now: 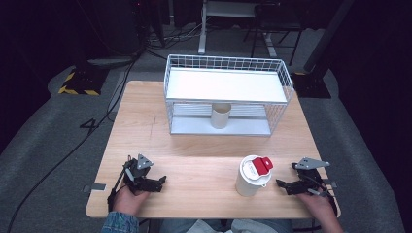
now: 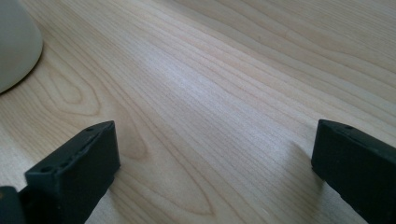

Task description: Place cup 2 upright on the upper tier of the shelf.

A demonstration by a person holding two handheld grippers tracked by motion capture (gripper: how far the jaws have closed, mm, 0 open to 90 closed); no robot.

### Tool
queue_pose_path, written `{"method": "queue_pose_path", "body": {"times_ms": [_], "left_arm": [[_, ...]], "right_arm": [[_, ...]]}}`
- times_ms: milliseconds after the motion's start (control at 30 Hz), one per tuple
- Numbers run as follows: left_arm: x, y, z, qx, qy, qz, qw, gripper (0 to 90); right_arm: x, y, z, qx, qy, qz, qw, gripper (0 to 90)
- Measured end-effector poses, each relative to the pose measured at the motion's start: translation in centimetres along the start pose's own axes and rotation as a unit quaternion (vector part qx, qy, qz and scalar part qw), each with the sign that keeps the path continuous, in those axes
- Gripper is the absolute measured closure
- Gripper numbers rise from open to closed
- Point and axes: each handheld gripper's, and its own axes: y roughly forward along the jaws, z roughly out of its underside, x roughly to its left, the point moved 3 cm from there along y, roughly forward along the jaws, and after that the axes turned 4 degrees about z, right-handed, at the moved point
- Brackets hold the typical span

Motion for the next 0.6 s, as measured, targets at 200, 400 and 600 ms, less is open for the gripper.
{"method": "queue_pose_path", "body": {"times_ms": [200,400,600], "left_arm": [[0.0,0.0,0.0,0.0,-0.001,-0.002,1.0,0.0],[0.0,0.0,0.0,0.0,-0.002,-0.002,1.0,0.0],[0.1,0.0,0.0,0.0,-0.003,-0.003,1.0,0.0]], "right_arm": [[0.1,-0.2,0.1,-0.003,-0.007,0.007,1.0,0.5],[0.1,-0.8,-0.1,-0.015,-0.005,0.005,0.9999,0.0],[0.5,-1.4,-0.5,-0.029,-0.008,-0.001,0.9996,0.0]]}}
